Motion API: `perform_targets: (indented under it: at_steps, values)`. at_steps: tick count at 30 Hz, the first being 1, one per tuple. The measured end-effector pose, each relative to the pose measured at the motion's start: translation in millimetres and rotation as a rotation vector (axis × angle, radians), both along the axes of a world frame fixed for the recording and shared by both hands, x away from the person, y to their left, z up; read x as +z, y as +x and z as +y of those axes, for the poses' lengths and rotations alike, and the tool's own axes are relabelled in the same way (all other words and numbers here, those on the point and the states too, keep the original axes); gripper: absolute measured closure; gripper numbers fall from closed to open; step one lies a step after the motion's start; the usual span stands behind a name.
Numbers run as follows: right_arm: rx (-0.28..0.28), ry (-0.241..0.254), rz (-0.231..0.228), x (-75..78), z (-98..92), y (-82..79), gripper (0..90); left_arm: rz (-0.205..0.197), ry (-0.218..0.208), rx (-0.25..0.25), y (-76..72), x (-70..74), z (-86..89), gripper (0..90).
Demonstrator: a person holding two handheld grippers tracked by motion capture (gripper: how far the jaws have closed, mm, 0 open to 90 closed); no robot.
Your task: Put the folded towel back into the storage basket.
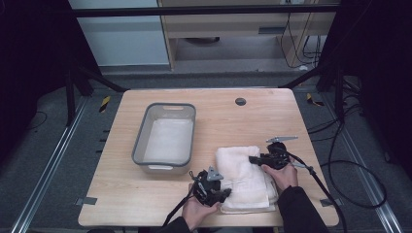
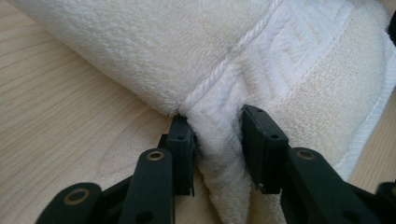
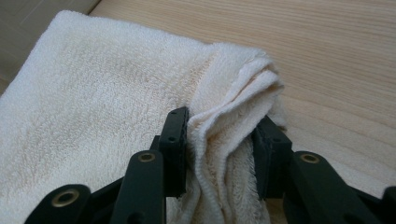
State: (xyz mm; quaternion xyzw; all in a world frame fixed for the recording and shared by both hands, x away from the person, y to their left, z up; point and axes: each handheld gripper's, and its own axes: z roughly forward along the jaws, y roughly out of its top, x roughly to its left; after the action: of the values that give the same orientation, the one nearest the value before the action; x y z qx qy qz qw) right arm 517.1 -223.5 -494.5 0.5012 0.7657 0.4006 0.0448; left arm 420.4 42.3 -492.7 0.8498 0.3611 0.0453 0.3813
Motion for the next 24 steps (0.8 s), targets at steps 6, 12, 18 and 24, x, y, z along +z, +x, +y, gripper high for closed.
perform_targets:
  at_steps: [6,12,18,24]
  values:
    - [0.002,0.001,-0.005,1.6,0.3,-0.7,65.8,0.014,-0.026,-0.006,1.6,-0.4,3.2,70.8]
    - [0.000,0.012,0.003,4.6,-1.6,-0.3,67.6,0.022,-0.072,-0.004,2.5,-1.2,7.6,73.3]
    - [0.007,0.006,-0.017,12.0,-2.2,-2.7,68.0,0.000,-0.087,-0.016,0.5,2.3,10.0,74.1]
    - [0.006,0.019,-0.054,25.2,-3.0,-9.1,68.5,-0.014,-0.115,-0.019,-0.3,9.6,15.8,74.4]
